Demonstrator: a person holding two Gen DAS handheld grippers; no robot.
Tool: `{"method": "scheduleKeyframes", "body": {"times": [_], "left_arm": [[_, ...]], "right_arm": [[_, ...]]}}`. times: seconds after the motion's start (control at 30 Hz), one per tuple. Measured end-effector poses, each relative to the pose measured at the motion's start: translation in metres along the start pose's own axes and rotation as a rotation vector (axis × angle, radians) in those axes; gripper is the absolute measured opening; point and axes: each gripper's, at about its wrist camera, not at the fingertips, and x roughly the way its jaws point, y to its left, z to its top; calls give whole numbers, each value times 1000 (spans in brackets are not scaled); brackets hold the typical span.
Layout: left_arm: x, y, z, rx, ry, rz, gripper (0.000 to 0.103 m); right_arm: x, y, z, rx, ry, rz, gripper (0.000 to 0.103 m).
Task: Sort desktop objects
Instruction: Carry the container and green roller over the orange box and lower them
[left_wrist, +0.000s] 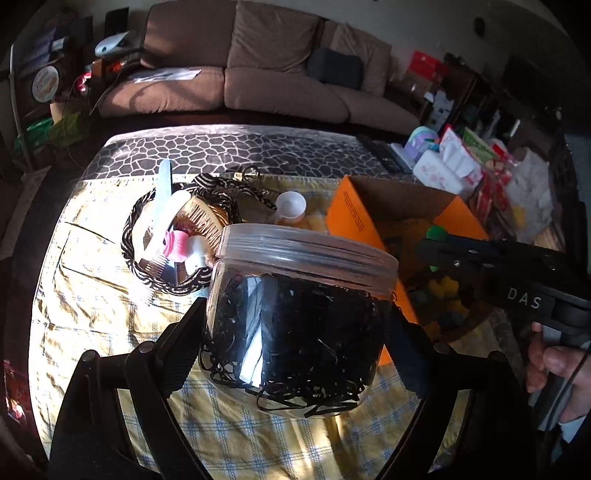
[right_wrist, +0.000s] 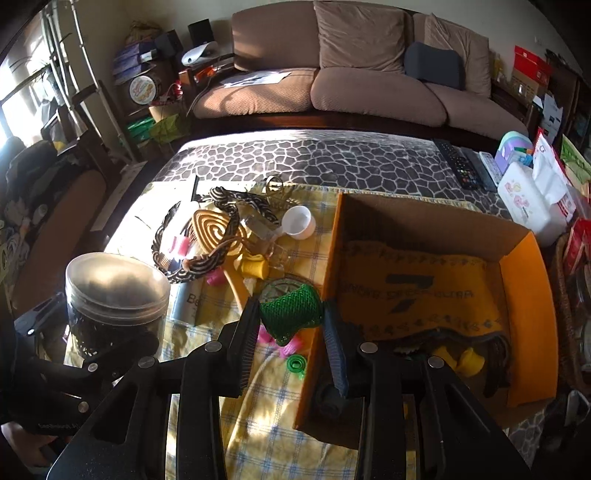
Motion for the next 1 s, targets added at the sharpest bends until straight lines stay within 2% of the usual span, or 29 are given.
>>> {"method": "scheduleKeyframes", "body": {"times": [0.3, 0.4, 0.47, 0.73, 1.0], "left_arm": [[32, -74, 8, 47, 45, -65, 83], [40, -92, 9, 71, 38, -47, 83], [41, -98, 13, 70, 42, -63, 83], [40, -128, 27, 115, 29, -57, 83], [61, -163, 30, 162, 55, -61, 83]], "right_arm": [[-22, -84, -29, 101, 14, -54, 34], [-24, -106, -41, 124, 26, -65, 34], [-25, -119, -46, 139, 29, -66, 34], [-23, -150, -56, 196, 32, -56, 34], [-16, -172, -66, 221, 53, -49, 34]]}}
